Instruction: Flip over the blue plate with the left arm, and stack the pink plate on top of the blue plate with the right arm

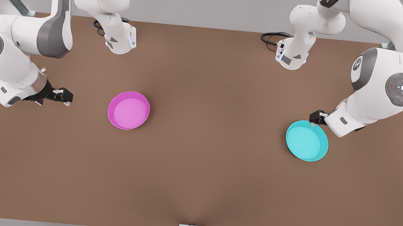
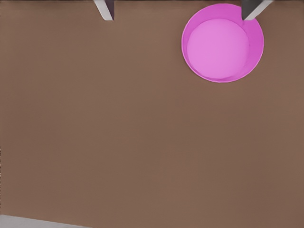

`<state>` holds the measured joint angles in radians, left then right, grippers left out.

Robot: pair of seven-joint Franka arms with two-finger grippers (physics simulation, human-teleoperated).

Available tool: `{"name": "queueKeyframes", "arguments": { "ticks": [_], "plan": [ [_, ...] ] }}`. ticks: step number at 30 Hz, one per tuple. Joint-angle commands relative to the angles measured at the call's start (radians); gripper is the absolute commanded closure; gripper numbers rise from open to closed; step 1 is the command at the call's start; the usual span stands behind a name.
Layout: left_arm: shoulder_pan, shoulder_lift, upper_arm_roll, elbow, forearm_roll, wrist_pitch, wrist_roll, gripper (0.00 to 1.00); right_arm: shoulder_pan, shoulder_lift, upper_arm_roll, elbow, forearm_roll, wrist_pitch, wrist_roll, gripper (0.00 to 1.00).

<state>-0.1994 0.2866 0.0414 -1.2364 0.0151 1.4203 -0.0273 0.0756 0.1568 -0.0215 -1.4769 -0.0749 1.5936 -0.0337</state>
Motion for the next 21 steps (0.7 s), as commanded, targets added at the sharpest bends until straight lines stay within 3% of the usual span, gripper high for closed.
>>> {"name": "queueKeyframes", "arguments": {
  "ticks": [1,4,8,10,12,15,19,21],
  "plan": [
    [0.000,0.002,0.000,0.000,0.002,0.000,-0.002,0.00,0.003,0.000,0.000,0.000,0.000,0.000,0.000,0.00],
    [0.008,0.028,0.008,-0.002,-0.012,0.012,0.007,0.00,0.003,-0.002,-0.005,-0.011,0.000,0.031,-0.002,0.00],
    [0.074,0.172,0.212,-0.011,-0.331,0.049,0.187,0.00,0.006,0.000,-0.001,-0.011,0.001,0.035,0.005,0.00],
    [0.161,0.247,0.213,-0.037,-0.378,0.090,0.341,0.00,-0.003,0.000,-0.001,-0.013,0.003,0.055,0.005,0.00],
    [0.221,0.247,0.213,-0.173,-0.445,0.189,0.501,0.00,0.000,0.000,-0.001,-0.013,0.003,0.048,0.006,0.00],
    [0.294,0.333,0.213,-0.193,-0.491,0.227,0.625,0.00,-0.014,0.001,0.000,-0.009,0.006,0.055,-0.008,0.00],
    [0.316,0.413,0.215,-0.198,-0.501,0.238,0.698,0.00,-0.019,-0.003,-0.003,0.023,0.015,0.042,-0.002,0.00],
    [0.313,0.390,0.216,-0.297,-0.500,0.330,0.789,0.00,-0.023,-0.005,-0.003,0.049,0.020,0.033,-0.002,0.00]
  ]
}}
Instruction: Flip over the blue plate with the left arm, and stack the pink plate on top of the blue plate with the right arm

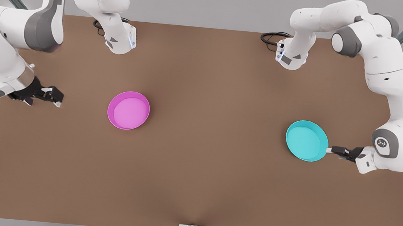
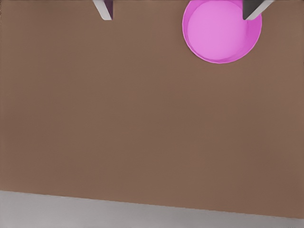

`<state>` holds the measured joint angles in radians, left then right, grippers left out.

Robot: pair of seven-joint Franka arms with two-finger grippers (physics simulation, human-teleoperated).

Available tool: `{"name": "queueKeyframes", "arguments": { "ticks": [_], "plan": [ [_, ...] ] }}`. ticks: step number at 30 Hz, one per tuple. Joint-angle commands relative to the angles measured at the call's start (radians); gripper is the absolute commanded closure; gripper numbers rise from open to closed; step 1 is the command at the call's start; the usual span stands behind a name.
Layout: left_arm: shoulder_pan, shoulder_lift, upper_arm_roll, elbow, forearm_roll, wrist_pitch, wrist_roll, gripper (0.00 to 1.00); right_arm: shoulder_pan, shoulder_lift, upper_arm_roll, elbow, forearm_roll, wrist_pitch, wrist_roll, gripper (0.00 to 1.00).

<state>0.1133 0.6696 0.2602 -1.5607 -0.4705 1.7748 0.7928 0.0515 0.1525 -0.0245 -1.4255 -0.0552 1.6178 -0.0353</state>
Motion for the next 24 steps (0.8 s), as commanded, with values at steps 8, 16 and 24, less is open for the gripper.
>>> {"name": "queueKeyframes", "arguments": {
  "ticks": [8,16,24],
  "plan": [
    [0.000,-0.035,0.033,-0.205,-0.013,0.169,0.138,0.00,-0.019,-0.004,0.000,0.042,0.003,-0.021,-0.003,0.00],
    [-0.007,-0.007,0.025,-0.206,-0.027,0.175,0.135,0.44,-0.022,0.002,0.000,0.042,0.003,-0.018,-0.002,0.00],
    [-0.023,0.018,0.022,-0.206,-0.050,0.186,0.132,0.58,-0.025,0.002,-0.002,0.042,0.005,-0.019,0.000,0.00]
  ]
}}
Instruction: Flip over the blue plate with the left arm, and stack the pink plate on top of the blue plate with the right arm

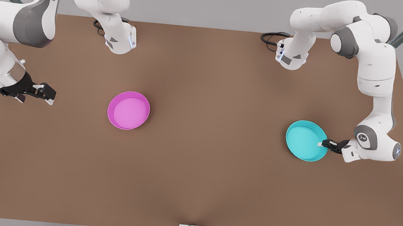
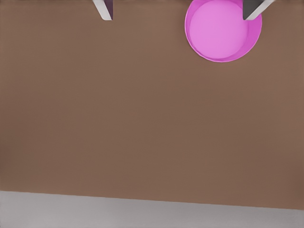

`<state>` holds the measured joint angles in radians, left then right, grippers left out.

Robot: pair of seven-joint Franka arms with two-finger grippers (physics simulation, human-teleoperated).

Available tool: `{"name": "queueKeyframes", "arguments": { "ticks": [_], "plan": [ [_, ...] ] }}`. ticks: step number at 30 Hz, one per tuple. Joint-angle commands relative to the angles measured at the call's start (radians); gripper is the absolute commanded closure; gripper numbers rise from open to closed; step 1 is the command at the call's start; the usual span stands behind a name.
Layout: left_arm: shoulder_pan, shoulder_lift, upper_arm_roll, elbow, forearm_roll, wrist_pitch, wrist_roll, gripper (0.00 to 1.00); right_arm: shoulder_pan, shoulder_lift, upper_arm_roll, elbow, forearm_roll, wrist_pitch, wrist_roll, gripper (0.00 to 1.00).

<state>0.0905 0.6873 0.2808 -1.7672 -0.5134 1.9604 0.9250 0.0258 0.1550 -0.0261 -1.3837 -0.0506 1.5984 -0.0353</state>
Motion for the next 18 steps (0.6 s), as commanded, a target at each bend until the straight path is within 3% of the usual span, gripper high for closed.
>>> {"name": "queueKeyframes", "arguments": {
  "ticks": [1,6,18],
  "plan": [
    [-0.001,0.000,0.000,0.000,-0.007,0.000,-0.002,0.62,0.000,0.000,0.000,0.000,0.000,0.000,0.000,0.00],
    [-0.001,0.000,0.000,0.000,-0.007,-0.002,-0.005,0.72,0.000,0.001,0.000,0.000,0.000,0.002,0.002,0.00],
    [-0.001,0.006,0.000,0.000,-0.013,-0.006,-0.006,0.79,0.000,0.003,0.000,0.000,0.000,0.000,0.003,0.00]
  ]
}}
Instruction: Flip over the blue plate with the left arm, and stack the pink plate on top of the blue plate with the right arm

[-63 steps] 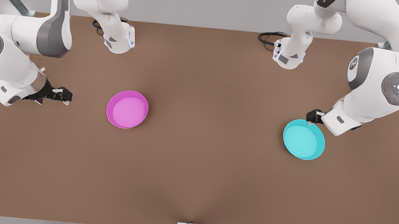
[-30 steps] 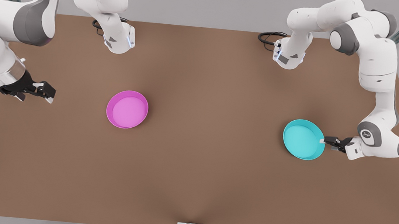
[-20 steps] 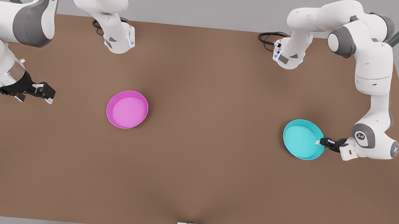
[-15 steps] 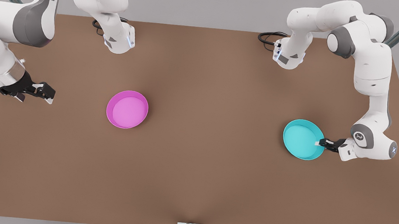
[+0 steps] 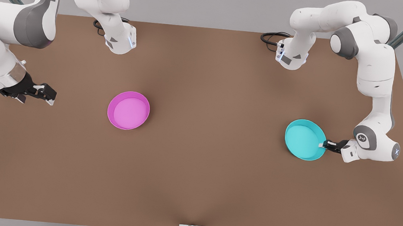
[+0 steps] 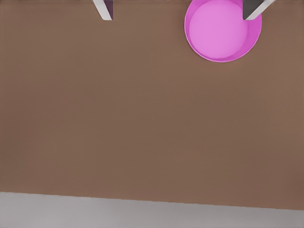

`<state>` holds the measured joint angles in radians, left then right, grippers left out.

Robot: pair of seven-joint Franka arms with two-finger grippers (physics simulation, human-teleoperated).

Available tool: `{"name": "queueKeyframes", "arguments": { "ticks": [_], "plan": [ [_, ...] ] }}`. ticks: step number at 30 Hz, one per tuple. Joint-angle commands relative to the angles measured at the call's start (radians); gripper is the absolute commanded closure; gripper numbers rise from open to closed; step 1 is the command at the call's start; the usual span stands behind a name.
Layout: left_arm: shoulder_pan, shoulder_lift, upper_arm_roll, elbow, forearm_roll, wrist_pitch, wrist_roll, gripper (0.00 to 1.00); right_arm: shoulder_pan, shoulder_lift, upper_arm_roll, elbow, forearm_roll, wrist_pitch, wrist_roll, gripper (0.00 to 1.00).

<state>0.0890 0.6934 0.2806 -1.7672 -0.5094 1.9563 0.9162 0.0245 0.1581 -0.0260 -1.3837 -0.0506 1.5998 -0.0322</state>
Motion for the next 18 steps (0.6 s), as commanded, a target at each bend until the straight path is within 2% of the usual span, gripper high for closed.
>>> {"name": "queueKeyframes", "arguments": {
  "ticks": [1,11,16,18],
  "plan": [
    [0.000,0.000,0.000,0.000,-0.017,-0.004,0.001,0.79,-0.005,0.000,0.000,0.000,0.000,0.000,0.000,0.00],
    [0.000,-0.049,0.002,0.014,-0.040,-0.131,-0.057,0.79,-0.005,0.000,0.001,0.000,0.000,0.000,0.000,0.00],
    [-0.083,-0.097,0.006,0.058,-0.021,-0.142,-0.108,0.79,-0.005,0.001,0.000,0.000,0.000,0.000,0.000,0.00],
    [-0.129,-0.118,0.006,0.084,0.078,-0.142,-0.171,0.79,-0.008,0.001,0.001,0.000,0.000,0.000,-0.002,0.00]
  ]
}}
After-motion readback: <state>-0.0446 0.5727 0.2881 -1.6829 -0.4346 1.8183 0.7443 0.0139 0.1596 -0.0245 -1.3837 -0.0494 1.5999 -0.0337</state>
